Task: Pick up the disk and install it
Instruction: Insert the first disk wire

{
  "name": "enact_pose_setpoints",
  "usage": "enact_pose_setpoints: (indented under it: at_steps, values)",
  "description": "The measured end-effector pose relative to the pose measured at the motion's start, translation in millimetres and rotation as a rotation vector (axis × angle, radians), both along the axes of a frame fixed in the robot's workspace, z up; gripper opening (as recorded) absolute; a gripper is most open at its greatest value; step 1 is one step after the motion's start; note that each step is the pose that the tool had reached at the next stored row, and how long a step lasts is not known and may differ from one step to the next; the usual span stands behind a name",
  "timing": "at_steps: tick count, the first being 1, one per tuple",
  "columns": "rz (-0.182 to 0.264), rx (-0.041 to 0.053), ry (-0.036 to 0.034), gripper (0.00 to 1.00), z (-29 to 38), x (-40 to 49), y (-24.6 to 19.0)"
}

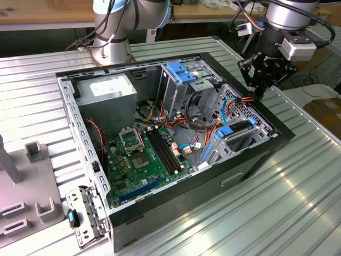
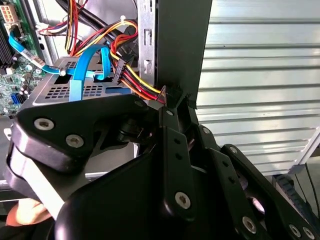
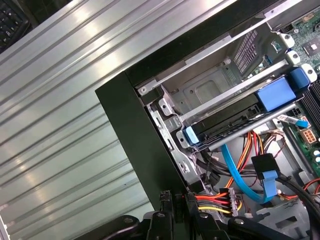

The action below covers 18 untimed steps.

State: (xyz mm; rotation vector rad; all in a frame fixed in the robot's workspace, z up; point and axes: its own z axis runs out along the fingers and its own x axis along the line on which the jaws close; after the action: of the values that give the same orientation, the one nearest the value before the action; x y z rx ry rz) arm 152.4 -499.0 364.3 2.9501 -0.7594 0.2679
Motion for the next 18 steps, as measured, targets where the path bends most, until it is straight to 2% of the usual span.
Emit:
enact_pose_setpoints:
  at_steps: [3, 4, 5, 6, 11, 12, 13, 16, 17, 18]
  values:
    - [0.0, -0.001, -0.0029, 0.24, 0.0, -0.2, 0.1]
    - [0.0, -0.0071, -0.0039, 0.24, -0.4, -0.2, 0.1]
    - [0.0, -0.019, -0.005, 0.24, -0.6, -0.2, 0.1]
    - [0.0, -0.022, -0.0052, 0.24, -0.7, -0.2, 0.0]
    - [0.0, -0.0224, -0.0052, 0.24, -0.7, -0.2, 0.1]
    - [0.0, -0.0224, -0.0052, 0.25, -0.7, -0.2, 0.1]
    - [0.0, -0.0226, -0.0052, 0.31, -0.7, -0.2, 0.1]
    - [-0.001, -0.0227, -0.0052, 0.31, -1.1, -0.2, 0.2]
    - [-0.001, -0.0228, -0.0052, 0.23, -1.2, -0.2, 0.3]
    - [-0.001, -0.023, -0.0052, 0.23, -1.2, -0.2, 0.3]
